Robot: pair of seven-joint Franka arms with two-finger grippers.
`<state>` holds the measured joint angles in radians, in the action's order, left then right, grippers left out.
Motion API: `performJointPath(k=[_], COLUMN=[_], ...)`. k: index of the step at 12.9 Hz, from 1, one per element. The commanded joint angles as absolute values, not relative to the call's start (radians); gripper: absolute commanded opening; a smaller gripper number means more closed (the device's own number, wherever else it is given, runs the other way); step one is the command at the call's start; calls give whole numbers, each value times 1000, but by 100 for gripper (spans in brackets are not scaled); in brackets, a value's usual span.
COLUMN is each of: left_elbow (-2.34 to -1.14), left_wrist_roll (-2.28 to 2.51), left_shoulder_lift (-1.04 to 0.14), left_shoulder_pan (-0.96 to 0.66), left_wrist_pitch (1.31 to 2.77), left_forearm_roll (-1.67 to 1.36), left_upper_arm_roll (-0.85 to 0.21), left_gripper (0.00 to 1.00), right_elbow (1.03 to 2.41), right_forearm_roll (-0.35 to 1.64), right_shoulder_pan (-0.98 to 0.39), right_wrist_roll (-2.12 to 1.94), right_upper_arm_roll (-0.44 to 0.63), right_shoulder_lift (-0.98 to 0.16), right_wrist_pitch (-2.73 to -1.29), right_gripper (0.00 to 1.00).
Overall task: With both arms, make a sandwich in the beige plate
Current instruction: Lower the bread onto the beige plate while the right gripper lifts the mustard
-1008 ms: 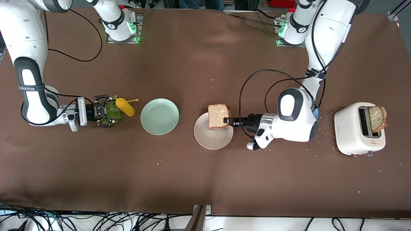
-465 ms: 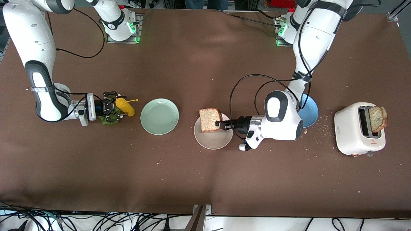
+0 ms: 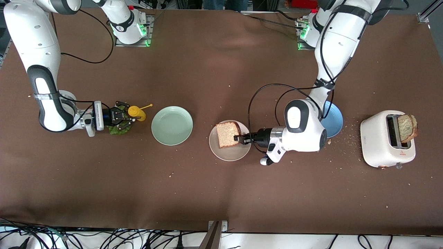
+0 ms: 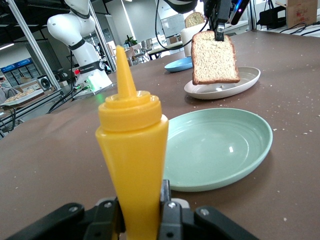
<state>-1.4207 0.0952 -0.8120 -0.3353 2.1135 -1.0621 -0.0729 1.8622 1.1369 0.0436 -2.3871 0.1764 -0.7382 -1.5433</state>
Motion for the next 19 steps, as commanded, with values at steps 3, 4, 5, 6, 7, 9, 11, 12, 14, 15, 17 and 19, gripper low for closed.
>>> performJointPath(k=[3, 4, 5, 6, 7, 9, 11, 12, 14, 15, 17, 19], left_elbow=[-1394, -1405, -1408, -1408, -1408, -1411, -1430, -1433, -1446, -1447, -1445, -1439], left_wrist_roll=[87, 87, 87, 89, 89, 90, 95, 100, 124, 158, 208, 225], left_shoulder_lift=[-828, -827, -827, -825, -824, -824, -813, -807, -782, -772, -736, -697], left_shoulder_pan=[-382, -397, -400, -397, -393, -390, -367, -351, -318, -296, -235, -158], left_wrist_pitch=[2195, 2250, 2262, 2263, 2263, 2261, 2253, 2250, 2249, 2229, 2143, 2022], left_forearm_roll=[-1097, -1095, -1095, -1094, -1092, -1088, -1042, -1019, -936, -864, -691, -571], left_upper_arm_roll=[-63, -63, -63, -63, -61, -55, -52, -51, -49, -49, -49, -46], left_gripper=[40, 45, 50, 50, 53, 59, 76, 91, 100, 100, 100, 100], right_elbow=[1821, 1816, 1815, 1803, 1781, 1721, 1678, 1660, 1629, 1605, 1546, 1516], right_forearm_roll=[1143, 1141, 1141, 1137, 1125, 1105, 1095, 1095, 1092, 1071, 1026, 1009], right_shoulder_pan=[37, 37, 37, 34, 34, 19, 5, -5, -26, -40, -72, -110], right_wrist_roll=[-2324, -2303, -2277, -2238, -2197, -2102, -2019, -2004, -1945, -1898, -1817, -1719], right_upper_arm_roll=[183, 183, 183, 181, 179, 179, 179, 179, 181, 181, 181, 186], right_shoulder_lift=[-719, -716, -710, -700, -696, -693, -692, -692, -687, -687, -687, -687], right_wrist_pitch=[-1531, -1529, -1529, -1529, -1523, -1491, -1490, -1489, -1489, -1491, -1500, -1511], right_gripper=[0, 0, 0, 0, 0, 0, 0, 0, 0, 0, 0, 0])
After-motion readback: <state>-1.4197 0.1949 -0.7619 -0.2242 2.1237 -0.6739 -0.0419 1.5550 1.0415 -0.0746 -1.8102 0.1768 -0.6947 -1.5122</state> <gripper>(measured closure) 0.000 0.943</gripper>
